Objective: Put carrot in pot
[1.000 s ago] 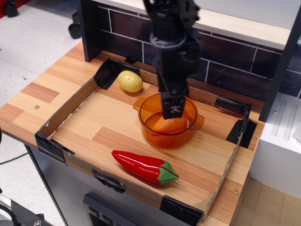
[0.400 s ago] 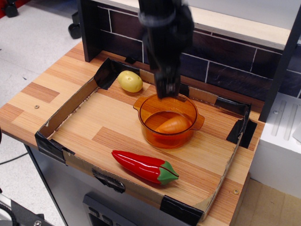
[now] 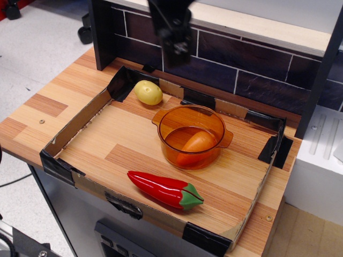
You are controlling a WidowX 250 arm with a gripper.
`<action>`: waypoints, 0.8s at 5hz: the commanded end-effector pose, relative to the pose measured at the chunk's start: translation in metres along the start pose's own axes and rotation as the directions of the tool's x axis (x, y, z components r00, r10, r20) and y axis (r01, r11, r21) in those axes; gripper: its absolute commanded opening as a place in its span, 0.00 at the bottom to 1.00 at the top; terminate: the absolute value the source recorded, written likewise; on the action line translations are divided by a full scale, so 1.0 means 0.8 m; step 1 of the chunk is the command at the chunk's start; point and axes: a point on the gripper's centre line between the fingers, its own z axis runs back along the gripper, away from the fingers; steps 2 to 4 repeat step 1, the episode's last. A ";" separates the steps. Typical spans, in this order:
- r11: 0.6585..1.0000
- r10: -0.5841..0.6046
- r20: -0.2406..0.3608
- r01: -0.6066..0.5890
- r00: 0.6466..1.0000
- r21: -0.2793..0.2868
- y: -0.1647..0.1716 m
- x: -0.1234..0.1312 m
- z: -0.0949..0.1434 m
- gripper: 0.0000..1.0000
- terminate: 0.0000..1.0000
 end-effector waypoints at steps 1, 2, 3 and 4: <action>0.999 0.001 0.033 -0.002 0.999 0.036 0.019 0.002 0.018 1.00 1.00; 0.999 0.001 0.033 -0.002 0.999 0.036 0.019 0.002 0.018 1.00 1.00; 0.999 0.001 0.033 -0.002 0.999 0.036 0.019 0.002 0.018 1.00 1.00; 0.999 0.001 0.033 -0.002 0.999 0.036 0.019 0.002 0.018 1.00 1.00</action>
